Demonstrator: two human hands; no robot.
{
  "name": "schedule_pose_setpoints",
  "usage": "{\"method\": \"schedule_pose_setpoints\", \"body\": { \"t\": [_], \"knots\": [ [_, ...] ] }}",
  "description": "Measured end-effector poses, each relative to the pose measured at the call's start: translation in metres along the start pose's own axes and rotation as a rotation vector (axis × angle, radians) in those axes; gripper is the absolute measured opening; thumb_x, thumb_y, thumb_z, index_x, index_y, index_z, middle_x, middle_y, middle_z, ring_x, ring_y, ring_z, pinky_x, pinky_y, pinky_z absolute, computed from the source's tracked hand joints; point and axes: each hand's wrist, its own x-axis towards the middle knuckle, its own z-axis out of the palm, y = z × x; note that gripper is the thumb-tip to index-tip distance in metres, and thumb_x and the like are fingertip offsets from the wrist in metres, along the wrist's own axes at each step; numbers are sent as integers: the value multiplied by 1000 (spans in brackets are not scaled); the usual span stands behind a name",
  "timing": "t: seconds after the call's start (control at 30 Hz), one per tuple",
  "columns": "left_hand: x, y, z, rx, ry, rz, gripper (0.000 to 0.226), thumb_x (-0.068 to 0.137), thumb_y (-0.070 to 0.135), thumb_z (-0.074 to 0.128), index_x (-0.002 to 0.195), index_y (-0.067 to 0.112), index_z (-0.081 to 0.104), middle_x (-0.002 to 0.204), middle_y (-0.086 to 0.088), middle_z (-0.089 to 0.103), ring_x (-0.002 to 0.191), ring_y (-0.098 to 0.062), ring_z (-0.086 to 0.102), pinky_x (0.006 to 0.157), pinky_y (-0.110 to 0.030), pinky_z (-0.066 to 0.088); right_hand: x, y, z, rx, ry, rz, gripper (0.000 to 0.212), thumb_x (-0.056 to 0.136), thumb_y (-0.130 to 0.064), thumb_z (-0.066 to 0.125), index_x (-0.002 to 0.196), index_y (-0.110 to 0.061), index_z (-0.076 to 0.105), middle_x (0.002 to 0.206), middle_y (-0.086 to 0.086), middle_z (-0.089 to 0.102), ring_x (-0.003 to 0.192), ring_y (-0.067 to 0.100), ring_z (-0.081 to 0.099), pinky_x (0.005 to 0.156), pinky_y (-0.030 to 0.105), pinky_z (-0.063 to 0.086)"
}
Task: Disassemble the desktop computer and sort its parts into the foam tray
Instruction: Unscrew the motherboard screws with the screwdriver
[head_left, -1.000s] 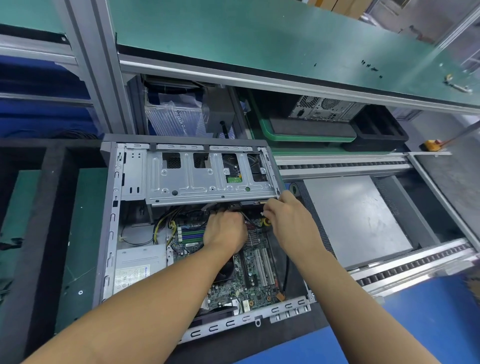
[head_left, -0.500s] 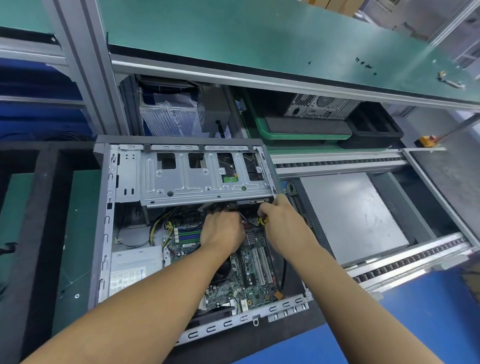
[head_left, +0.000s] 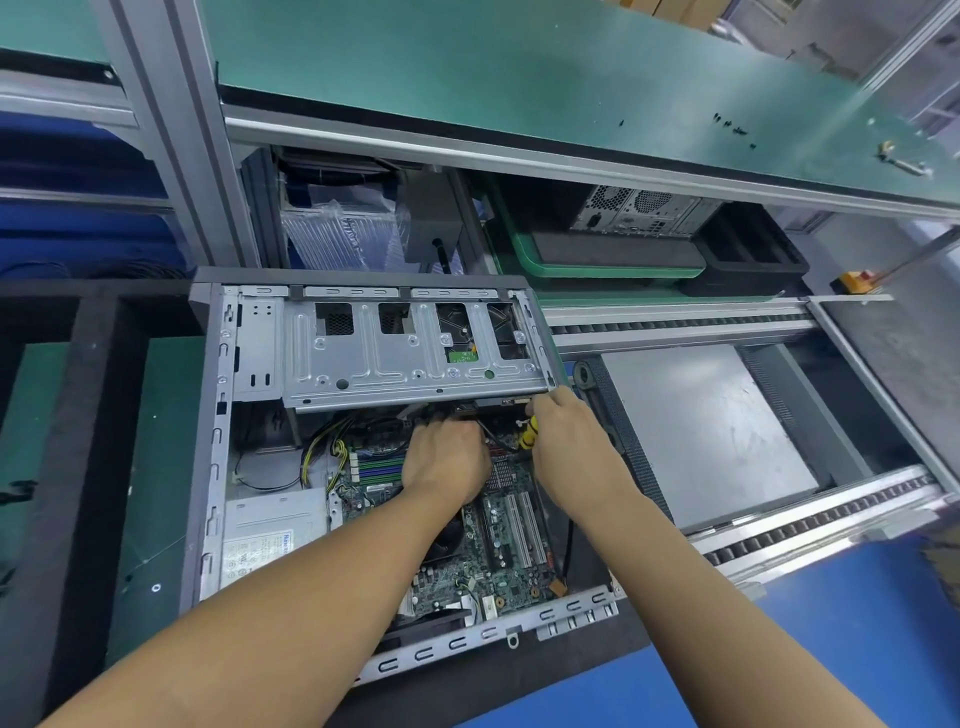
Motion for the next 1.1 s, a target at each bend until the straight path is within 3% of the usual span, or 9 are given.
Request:
{"method": "schedule_pose_setpoints", "body": {
  "t": [0.13, 0.27, 0.37, 0.5, 0.63, 0.73, 0.87, 0.97, 1.1],
  "knots": [
    [0, 1, -2, 7, -21, -11, 19, 88, 27, 50, 83, 21, 68, 88, -7, 70, 84, -29, 61, 68, -35, 32, -2, 1, -4, 23, -33, -27, 50, 84, 11, 52, 122, -21, 62, 116, 3, 54, 96, 28, 60, 70, 40, 54],
    [0, 2, -4, 9, -48, -26, 16, 86, 25, 52, 80, 21, 66, 88, -9, 70, 84, -30, 62, 68, -35, 31, -2, -1, -3, 118, -29, -54, 24, 95, -10, 55, 114, -13, 68, 112, 8, 50, 96, 28, 58, 81, 37, 51],
    [0, 2, -5, 3, -59, -33, 13, 86, 24, 53, 79, 21, 63, 90, -9, 70, 87, -30, 61, 69, -35, 30, -3, -2, -3, 121, -21, -55, 25, 102, -24, 52, 112, -13, 72, 107, 8, 49, 94, 27, 56, 80, 34, 47],
    [0, 2, -6, -4, -58, -28, 13, 84, 23, 55, 78, 20, 65, 88, -9, 70, 85, -30, 61, 68, -35, 30, -1, -2, -7, 70, -18, -67, 44, 95, -2, 56, 138, -13, 51, 112, 9, 54, 104, 29, 54, 86, 40, 48],
    [-1, 1, -5, -9, -41, -17, 16, 85, 23, 53, 81, 19, 68, 89, -9, 71, 85, -30, 61, 68, -34, 31, 1, 0, -10, 66, -12, 13, 23, 96, -8, 57, 119, -6, 55, 112, 11, 62, 104, 29, 57, 82, 36, 47],
    [-1, 2, -5, -10, -30, -13, 19, 87, 24, 52, 86, 18, 70, 93, -9, 71, 88, -31, 62, 69, -34, 31, 0, -1, -13, 55, -58, -21, 31, 97, -11, 58, 127, -12, 62, 121, 9, 61, 110, 27, 57, 88, 38, 49],
    [-2, 2, -6, 2, -25, -10, 21, 89, 25, 50, 87, 17, 70, 93, -10, 71, 88, -31, 62, 69, -35, 32, -2, -1, -12, 69, -80, -56, 44, 91, 6, 53, 127, -17, 64, 124, 6, 56, 108, 27, 59, 86, 37, 51],
    [-2, 2, -7, 5, -28, -15, 20, 90, 25, 50, 85, 18, 68, 91, -10, 71, 87, -32, 62, 69, -36, 32, -3, -2, -10, 142, -24, -67, 22, 96, -11, 55, 112, -11, 70, 112, 8, 56, 97, 26, 60, 87, 35, 49],
    [-1, 3, -5, -15, -41, -35, 20, 89, 24, 51, 88, 17, 70, 94, -11, 70, 92, -31, 61, 76, -38, 37, -1, -2, -11, 107, -9, -71, 22, 101, -20, 53, 109, -9, 70, 96, 11, 68, 91, 31, 61, 79, 41, 50]
  ]
}}
